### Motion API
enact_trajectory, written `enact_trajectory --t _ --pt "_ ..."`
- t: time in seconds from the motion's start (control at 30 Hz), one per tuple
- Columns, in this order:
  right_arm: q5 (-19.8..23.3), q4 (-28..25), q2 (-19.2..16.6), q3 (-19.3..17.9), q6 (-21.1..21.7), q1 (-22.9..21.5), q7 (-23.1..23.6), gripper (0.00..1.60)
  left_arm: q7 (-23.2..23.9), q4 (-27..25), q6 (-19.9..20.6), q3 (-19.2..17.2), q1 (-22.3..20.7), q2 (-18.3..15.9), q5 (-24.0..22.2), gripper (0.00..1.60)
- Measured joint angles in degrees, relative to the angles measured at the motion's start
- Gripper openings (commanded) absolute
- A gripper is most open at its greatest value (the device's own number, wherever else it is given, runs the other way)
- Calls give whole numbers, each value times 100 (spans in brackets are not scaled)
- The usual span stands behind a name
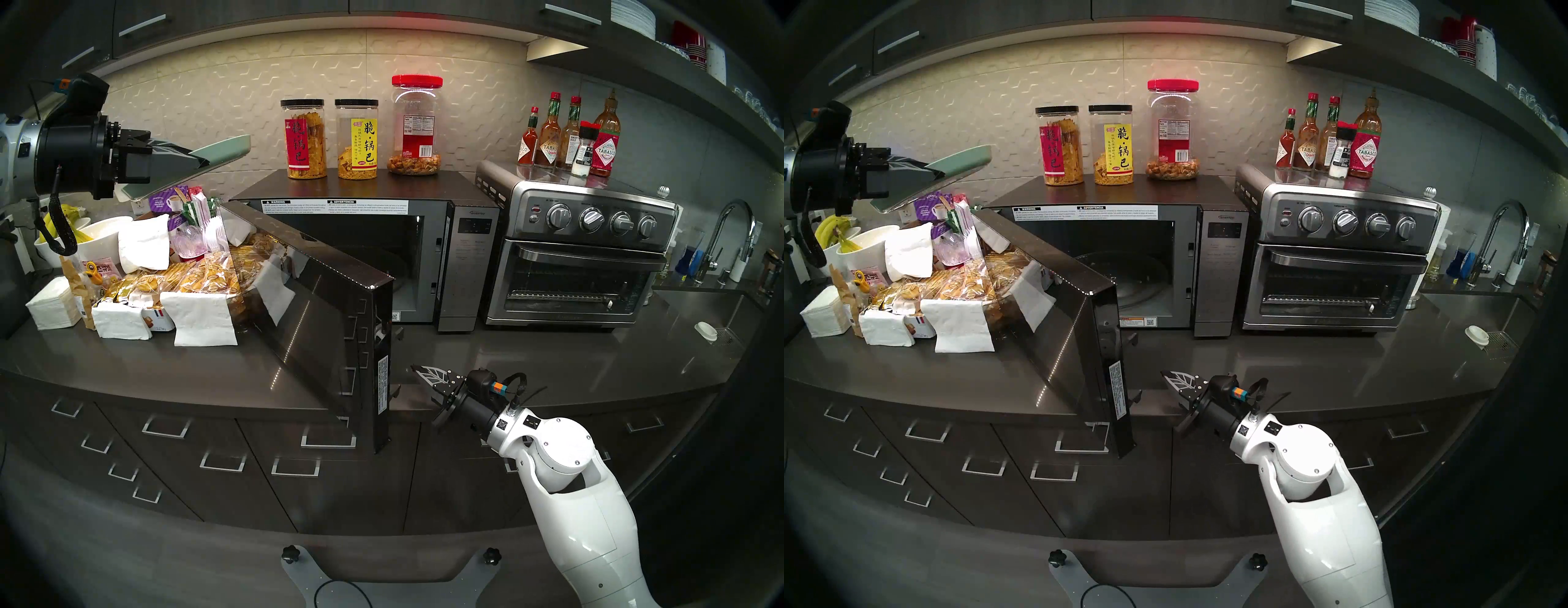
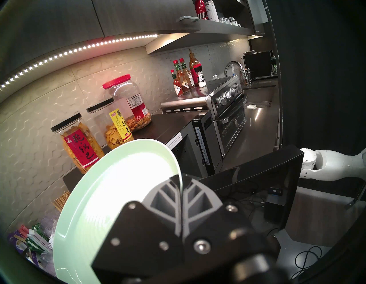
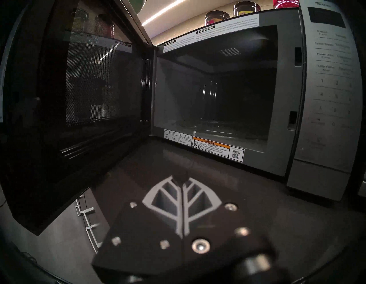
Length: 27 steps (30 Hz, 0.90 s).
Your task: Open the microwave, put the plate inside, and close the door
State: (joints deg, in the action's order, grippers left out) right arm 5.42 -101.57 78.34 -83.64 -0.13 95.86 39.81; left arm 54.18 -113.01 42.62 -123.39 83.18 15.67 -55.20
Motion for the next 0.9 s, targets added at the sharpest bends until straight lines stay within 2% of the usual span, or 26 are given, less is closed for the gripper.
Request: enact_trajectory --t 0.43,0.9 --pt "-413 219 157 477 -135 -529 81 0 -1 0 0 2 -1 0 0 0" --pt "-278 141 215 673 -159 -610 440 0 0 0 0 1 -1 0 0 0"
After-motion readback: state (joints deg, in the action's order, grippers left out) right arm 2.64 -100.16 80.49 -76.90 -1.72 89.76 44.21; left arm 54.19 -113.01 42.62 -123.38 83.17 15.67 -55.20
